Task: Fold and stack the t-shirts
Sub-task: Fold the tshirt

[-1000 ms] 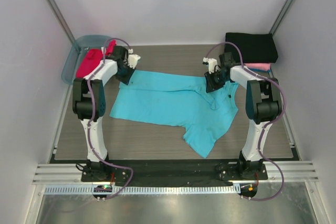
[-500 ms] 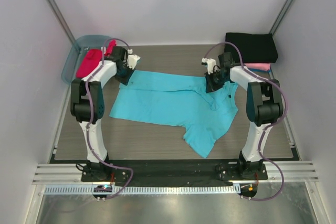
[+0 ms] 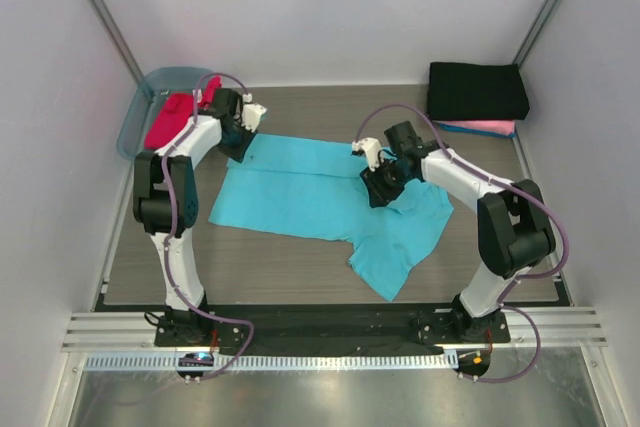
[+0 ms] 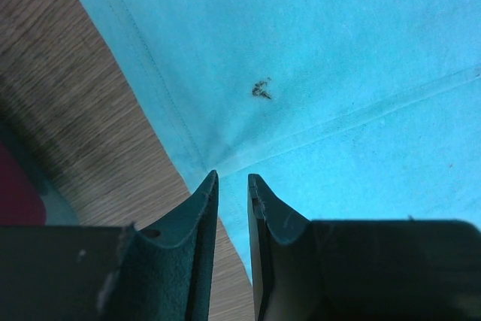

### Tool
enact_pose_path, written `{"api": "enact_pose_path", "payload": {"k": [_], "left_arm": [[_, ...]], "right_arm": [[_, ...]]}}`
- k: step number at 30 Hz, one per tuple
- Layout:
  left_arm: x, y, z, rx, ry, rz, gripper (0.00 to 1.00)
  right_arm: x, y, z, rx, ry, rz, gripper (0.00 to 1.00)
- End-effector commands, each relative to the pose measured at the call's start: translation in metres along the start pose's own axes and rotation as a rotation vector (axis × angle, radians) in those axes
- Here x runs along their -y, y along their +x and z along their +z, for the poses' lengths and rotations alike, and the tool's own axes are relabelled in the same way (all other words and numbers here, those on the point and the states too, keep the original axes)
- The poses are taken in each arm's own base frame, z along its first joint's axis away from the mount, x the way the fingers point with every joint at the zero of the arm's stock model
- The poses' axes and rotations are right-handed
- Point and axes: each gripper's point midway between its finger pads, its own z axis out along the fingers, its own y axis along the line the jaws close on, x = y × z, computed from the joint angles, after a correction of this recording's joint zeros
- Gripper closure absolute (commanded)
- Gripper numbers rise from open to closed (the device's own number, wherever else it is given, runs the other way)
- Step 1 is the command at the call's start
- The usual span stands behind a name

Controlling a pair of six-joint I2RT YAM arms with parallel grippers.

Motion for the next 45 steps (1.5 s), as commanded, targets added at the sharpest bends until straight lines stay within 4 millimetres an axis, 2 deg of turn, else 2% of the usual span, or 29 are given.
{"api": "enact_pose_path", "payload": {"k": [1, 2, 3, 4, 6, 7, 8, 14, 17, 18, 19, 21, 25, 29, 33, 36, 40, 42, 43, 45], "left_arm": [[-0.013, -0.034, -0.025, 0.102, -0.046, 0.024, 0.76], [-0.011, -0.032, -0.020, 0.086, -0.034, 0.022, 0.76], [-0.010, -0.034, -0.020, 0.089, -0.019, 0.019, 0.76], [-0.011, -0.041, -0.022, 0.102, -0.015, 0.017, 0.76], [-0.006, -0.035, -0.014, 0.060, 0.022, 0.005, 0.76], [-0.009, -0.045, -0.018, 0.075, 0.022, 0.006, 0.76], [-0.004, -0.033, -0.007, 0.017, 0.055, 0.000, 0.76], [-0.010, -0.033, 0.010, -0.030, 0.070, -0.072, 0.76], [-0.012, -0.032, 0.019, -0.039, 0.072, -0.092, 0.76], [-0.011, -0.032, 0.022, -0.043, 0.075, -0.093, 0.76], [-0.011, -0.029, 0.027, -0.053, 0.076, -0.095, 0.76], [-0.015, -0.028, 0.031, -0.061, 0.058, -0.102, 0.76], [-0.026, -0.027, 0.044, -0.073, 0.009, -0.125, 0.76], [-0.028, -0.016, 0.057, -0.116, -0.014, -0.105, 0.77], [-0.030, -0.005, 0.061, -0.147, -0.036, -0.104, 0.77], [-0.030, 0.001, 0.062, -0.160, -0.039, -0.108, 0.78], [-0.039, 0.006, 0.058, -0.176, -0.087, -0.113, 0.79], [-0.046, 0.012, 0.056, -0.186, -0.107, -0.120, 0.79], [-0.050, 0.012, 0.053, -0.183, -0.116, -0.124, 0.80], [-0.054, 0.018, 0.051, -0.193, -0.126, -0.132, 0.80]], "right_arm": [[0.032, -0.022, -0.033, 0.084, 0.121, 0.018, 0.64], [0.039, -0.024, -0.033, 0.095, 0.118, 0.050, 0.64], [0.063, -0.030, -0.045, 0.133, 0.154, 0.103, 0.64], [0.074, -0.034, -0.048, 0.152, 0.169, 0.134, 0.64], [0.103, -0.036, -0.056, 0.172, 0.217, 0.183, 0.64], [0.113, -0.038, -0.057, 0.180, 0.240, 0.185, 0.64], [0.122, -0.036, -0.058, 0.175, 0.263, 0.182, 0.64], [0.172, -0.023, -0.058, 0.160, 0.343, 0.241, 0.65], [0.198, -0.010, -0.056, 0.152, 0.375, 0.312, 0.65], [0.203, -0.015, -0.057, 0.162, 0.384, 0.321, 0.65], [0.220, -0.002, -0.059, 0.159, 0.404, 0.364, 0.65], [0.236, 0.005, -0.065, 0.167, 0.429, 0.390, 0.65], [0.256, 0.020, -0.066, 0.153, 0.458, 0.415, 0.65], [0.265, 0.032, -0.057, 0.122, 0.467, 0.425, 0.65], [0.279, 0.047, -0.041, 0.066, 0.492, 0.440, 0.65], [0.292, 0.048, -0.039, 0.049, 0.530, 0.425, 0.65], [0.308, 0.048, -0.029, 0.024, 0.560, 0.402, 0.67], [0.320, 0.036, -0.033, 0.044, 0.587, 0.381, 0.67], [0.324, 0.039, -0.027, 0.034, 0.586, 0.380, 0.68], [0.331, 0.025, -0.029, 0.058, 0.599, 0.356, 0.68]]}}
